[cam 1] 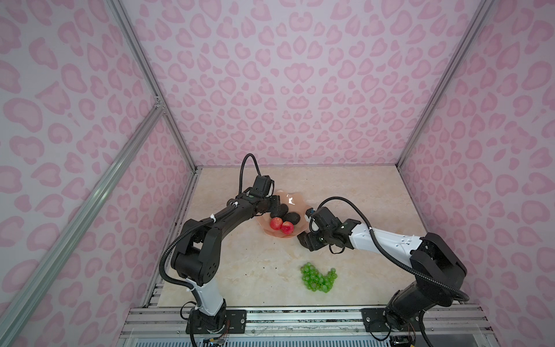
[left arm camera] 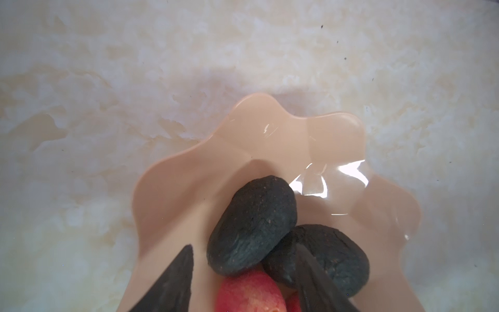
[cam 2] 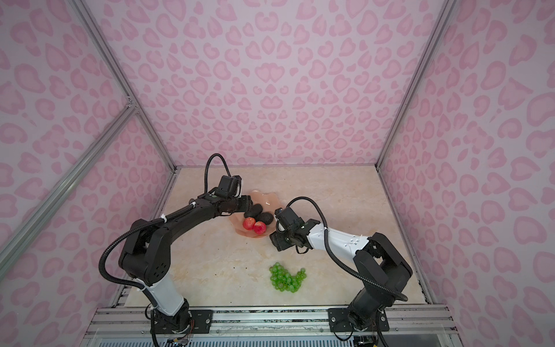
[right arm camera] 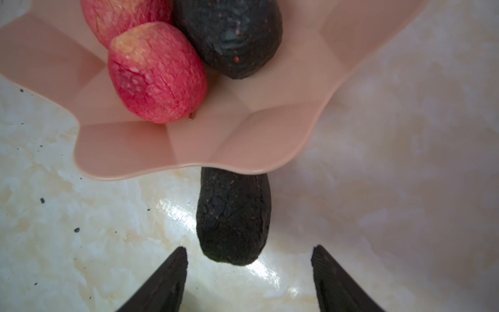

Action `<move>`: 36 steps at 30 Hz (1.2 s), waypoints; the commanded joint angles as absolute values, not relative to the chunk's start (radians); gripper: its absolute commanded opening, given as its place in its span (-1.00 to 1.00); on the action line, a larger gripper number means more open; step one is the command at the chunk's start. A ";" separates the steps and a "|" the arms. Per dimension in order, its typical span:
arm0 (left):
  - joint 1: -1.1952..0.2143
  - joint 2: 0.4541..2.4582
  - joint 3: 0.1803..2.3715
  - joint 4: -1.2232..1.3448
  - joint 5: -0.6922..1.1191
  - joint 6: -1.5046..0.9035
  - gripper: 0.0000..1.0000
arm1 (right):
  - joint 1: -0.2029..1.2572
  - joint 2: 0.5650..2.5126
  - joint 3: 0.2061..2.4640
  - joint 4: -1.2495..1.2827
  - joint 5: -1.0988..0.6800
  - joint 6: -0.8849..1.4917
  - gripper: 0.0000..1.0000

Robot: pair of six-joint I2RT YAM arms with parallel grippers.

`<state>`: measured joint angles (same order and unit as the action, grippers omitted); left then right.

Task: Arrange fruit in a fruit bowl
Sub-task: Pick up the fruit from the center of the table.

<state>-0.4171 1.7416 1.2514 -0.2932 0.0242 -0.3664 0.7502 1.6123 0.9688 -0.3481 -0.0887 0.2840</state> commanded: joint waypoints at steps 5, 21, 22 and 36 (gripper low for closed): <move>-0.378 1.497 1.195 -0.243 -0.085 -0.392 0.36 | 0.768 1.685 0.996 -0.320 -0.049 0.245 0.40; -0.317 0.997 0.921 -0.204 -0.280 -0.499 0.65 | 0.787 1.685 0.976 -0.380 -0.034 0.252 -0.52; -0.314 0.994 0.917 -0.206 -0.283 -0.505 0.65 | 0.786 1.654 0.956 -0.395 -0.028 0.258 -0.55; -0.289 0.950 0.877 -0.204 -0.266 -0.539 0.70 | 0.750 1.492 1.159 -0.547 0.078 0.224 -0.59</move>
